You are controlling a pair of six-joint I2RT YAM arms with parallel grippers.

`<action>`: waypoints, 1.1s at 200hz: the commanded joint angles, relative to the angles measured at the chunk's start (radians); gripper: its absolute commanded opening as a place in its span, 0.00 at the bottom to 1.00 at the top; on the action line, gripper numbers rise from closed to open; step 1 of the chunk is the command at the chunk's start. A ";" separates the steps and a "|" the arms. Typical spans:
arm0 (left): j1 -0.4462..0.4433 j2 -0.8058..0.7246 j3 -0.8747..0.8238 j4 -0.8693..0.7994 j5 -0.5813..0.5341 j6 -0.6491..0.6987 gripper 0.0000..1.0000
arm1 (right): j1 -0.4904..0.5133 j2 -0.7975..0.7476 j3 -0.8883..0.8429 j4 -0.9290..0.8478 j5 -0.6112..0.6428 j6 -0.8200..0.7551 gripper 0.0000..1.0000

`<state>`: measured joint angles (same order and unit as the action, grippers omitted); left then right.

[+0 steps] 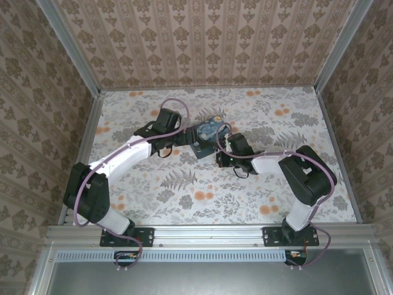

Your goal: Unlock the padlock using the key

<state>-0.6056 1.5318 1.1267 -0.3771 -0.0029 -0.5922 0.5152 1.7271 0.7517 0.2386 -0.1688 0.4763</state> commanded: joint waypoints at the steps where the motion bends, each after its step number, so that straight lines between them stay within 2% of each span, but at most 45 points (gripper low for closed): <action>1: -0.031 0.019 0.054 -0.069 -0.083 0.049 1.00 | -0.003 -0.052 -0.034 -0.062 0.031 -0.010 0.00; 73: -0.140 0.207 0.204 -0.176 -0.246 0.114 1.00 | -0.017 -0.073 -0.049 -0.094 0.043 -0.014 0.00; 126: -0.167 0.303 0.245 -0.215 -0.315 0.126 1.00 | -0.019 -0.086 -0.019 -0.166 0.073 -0.039 0.00; 220: -0.205 0.382 0.252 -0.272 -0.389 0.160 1.00 | -0.019 -0.096 0.070 -0.390 0.297 -0.029 0.00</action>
<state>-0.8124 1.8572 1.3880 -0.5533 -0.3447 -0.4694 0.5022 1.6550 0.7986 -0.0269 0.0013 0.4404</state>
